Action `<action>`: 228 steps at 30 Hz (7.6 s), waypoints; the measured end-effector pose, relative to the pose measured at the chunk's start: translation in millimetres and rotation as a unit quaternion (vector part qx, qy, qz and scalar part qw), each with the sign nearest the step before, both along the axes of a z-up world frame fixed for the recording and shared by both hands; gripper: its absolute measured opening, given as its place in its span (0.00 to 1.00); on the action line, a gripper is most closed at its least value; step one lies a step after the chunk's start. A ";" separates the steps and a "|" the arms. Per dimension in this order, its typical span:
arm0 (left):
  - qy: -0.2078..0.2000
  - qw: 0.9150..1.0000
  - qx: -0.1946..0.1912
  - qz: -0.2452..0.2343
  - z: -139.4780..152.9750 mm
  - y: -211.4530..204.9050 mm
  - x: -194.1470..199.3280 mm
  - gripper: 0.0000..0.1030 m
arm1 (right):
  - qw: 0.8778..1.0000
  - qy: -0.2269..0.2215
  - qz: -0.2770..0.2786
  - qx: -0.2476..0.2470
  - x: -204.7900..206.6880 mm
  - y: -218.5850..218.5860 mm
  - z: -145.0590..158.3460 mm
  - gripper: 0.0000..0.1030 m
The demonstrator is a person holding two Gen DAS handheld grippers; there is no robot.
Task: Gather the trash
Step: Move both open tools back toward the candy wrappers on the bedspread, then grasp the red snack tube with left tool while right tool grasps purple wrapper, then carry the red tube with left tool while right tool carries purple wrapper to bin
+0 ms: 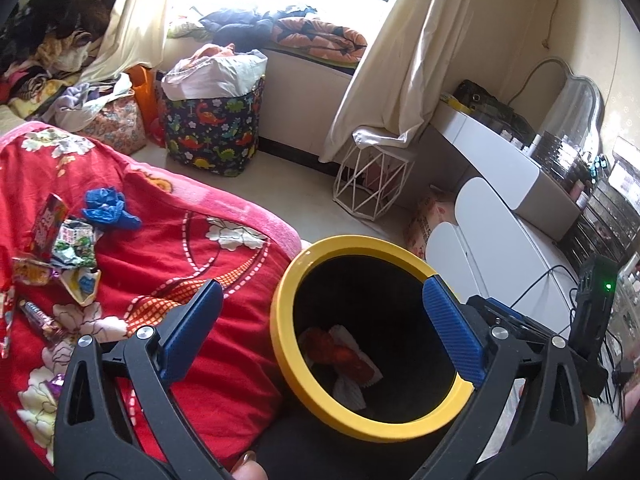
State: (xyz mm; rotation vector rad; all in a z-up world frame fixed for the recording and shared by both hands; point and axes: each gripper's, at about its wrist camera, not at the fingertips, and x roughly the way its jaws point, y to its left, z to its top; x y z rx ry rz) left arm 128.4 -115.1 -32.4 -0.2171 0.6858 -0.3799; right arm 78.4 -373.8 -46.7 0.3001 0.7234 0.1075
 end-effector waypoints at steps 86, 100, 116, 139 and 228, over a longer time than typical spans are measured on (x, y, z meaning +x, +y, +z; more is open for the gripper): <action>0.150 0.979 0.078 0.111 -60.6 228.3 120.5 0.46 | 0.931 0.105 0.350 -0.017 24.7 344.7 -69.9 0.29; 0.130 0.982 0.043 0.130 -47.7 232.6 102.1 0.26 | 0.933 0.075 0.352 -0.009 8.1 321.4 -51.3 0.27; 0.034 0.990 -0.024 0.133 17.9 216.2 34.1 0.23 | 0.942 0.037 0.333 0.009 -4.5 291.2 -14.3 0.27; 0.008 0.994 -0.029 0.107 34.7 175.2 -3.4 0.23 | 0.960 -0.005 0.279 0.018 -4.1 239.4 19.8 0.27; 0.034 0.996 0.022 -0.083 12.2 -11.1 -9.1 0.22 | 0.999 -0.029 0.042 0.014 12.4 43.1 20.5 0.27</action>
